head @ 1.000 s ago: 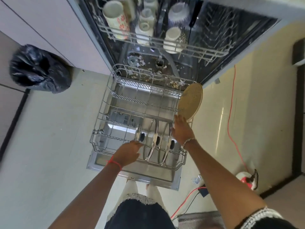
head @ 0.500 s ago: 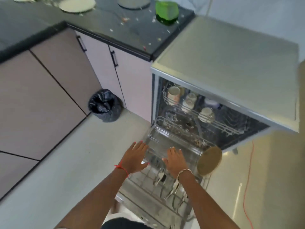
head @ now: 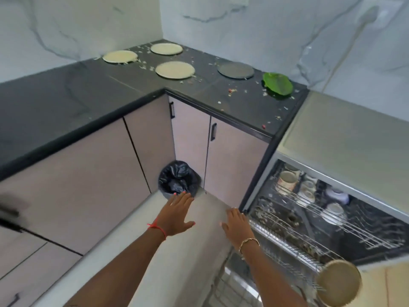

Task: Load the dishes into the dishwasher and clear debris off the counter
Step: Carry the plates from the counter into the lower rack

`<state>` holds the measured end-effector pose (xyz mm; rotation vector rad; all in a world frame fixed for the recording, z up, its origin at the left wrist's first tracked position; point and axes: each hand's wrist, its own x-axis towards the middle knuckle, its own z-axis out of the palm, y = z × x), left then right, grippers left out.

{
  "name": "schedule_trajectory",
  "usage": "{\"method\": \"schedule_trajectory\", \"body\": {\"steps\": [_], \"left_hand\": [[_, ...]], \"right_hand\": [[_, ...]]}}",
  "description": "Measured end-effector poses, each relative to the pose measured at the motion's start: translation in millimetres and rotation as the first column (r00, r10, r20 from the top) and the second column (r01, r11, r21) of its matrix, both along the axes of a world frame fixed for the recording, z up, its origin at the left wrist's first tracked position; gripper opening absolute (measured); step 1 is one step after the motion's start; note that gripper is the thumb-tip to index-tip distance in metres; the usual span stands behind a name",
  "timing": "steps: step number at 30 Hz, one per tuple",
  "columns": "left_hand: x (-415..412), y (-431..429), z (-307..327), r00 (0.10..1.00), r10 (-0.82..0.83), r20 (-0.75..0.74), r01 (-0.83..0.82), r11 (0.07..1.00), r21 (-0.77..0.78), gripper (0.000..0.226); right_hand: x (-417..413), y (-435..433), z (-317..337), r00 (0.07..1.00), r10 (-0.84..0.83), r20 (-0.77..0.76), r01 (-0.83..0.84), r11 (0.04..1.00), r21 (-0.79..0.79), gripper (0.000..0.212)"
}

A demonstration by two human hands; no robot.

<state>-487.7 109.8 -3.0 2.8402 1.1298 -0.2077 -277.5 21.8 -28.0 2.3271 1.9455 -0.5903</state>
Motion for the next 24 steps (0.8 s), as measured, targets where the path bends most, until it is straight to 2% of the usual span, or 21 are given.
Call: {"method": "schedule_trajectory", "body": {"steps": [3,6,9,11,13,15,18,24], "left_hand": [[-36,32,14,0.998,0.067,0.013,-0.067,0.998,0.020,0.074],[-57,60,23,0.987,0.124,0.101,-0.128,0.991,0.032,0.072],[-70,86,29,0.980,0.185,0.066,-0.186,0.983,0.008,0.073],[-73,104,29,0.972,0.189,0.141,-0.188,0.982,-0.023,0.080],[-74,122,31,0.966,0.200,0.161,-0.206,0.978,0.018,0.087],[-75,141,32,0.962,0.207,0.179,-0.220,0.974,0.056,0.082],[-75,181,31,0.954,0.239,0.183,-0.244,0.970,0.006,0.074],[-54,285,45,0.947,0.268,0.175,-0.272,0.962,-0.005,0.073]], "right_hand": [[-35,36,10,0.999,0.034,0.012,-0.035,0.999,0.020,0.051],[-56,70,18,0.997,0.078,0.027,-0.079,0.996,0.047,0.049],[-68,101,24,0.994,0.109,0.031,-0.111,0.990,0.089,0.048],[-71,122,29,0.990,0.133,0.038,-0.136,0.983,0.124,0.047],[-73,144,34,0.989,0.144,0.047,-0.149,0.976,0.158,0.046],[-73,167,37,0.988,0.146,0.056,-0.154,0.971,0.184,0.045],[-73,209,40,0.987,0.148,0.063,-0.158,0.967,0.198,0.047],[-52,300,57,0.983,0.168,0.074,-0.181,0.955,0.234,0.048]]}}
